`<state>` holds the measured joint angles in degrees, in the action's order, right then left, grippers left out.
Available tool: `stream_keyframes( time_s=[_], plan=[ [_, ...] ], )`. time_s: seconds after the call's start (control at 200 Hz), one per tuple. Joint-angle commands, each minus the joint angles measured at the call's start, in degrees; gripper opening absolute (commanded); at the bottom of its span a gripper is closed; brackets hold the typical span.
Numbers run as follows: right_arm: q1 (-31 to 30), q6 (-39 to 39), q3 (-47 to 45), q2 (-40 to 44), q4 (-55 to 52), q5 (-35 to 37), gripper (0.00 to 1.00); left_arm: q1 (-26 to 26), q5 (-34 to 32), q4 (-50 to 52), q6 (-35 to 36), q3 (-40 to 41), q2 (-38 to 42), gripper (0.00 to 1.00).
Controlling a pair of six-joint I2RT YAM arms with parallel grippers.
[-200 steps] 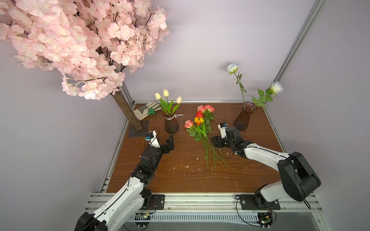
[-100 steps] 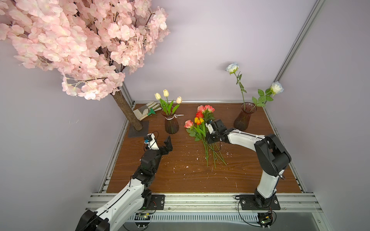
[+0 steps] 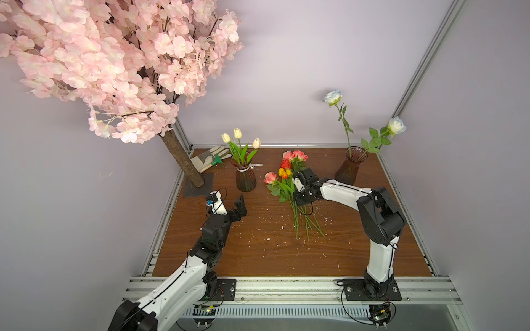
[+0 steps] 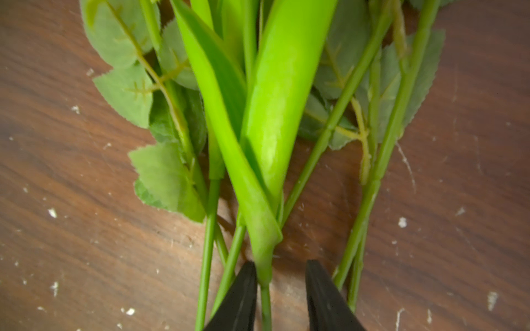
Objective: Arrange the flowers in different vases according to their variety
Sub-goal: Pick up the flower at the center of the board.
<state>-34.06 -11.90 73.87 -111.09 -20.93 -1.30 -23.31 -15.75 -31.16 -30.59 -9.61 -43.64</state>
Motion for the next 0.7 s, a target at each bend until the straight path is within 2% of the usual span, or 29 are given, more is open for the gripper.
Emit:
stream_keyframes(
  time_s=[0.0, 0.22, 0.365, 0.525, 0.696],
  plan=[
    [-0.5, 0.9, 0.3, 1.6, -1.8, 0.3, 0.32, -0.4, -0.5, -1.6, 0.5, -1.1, -0.4, 0.99],
    [-0.6, 0.8, 0.9, 2.8, -2.3, 1.0, 0.1, -0.3, -0.6, -1.9, 0.6, -1.1, -0.9, 0.99],
    [-0.6, -0.7, -0.2, 7.1, 0.5, 2.4, 0.0, -0.2, -0.6, -2.7, -0.4, 0.0, 0.7, 0.99],
    [-0.9, -2.7, -3.8, 15.2, 8.3, 0.7, 0.0, 0.8, -0.3, -4.2, -2.4, 2.5, 3.3, 0.99],
    [-0.9, -5.6, -7.5, 22.8, 19.8, -4.8, 0.0, 2.0, -0.1, -4.0, -3.7, 3.0, 3.7, 0.99]
  ],
)
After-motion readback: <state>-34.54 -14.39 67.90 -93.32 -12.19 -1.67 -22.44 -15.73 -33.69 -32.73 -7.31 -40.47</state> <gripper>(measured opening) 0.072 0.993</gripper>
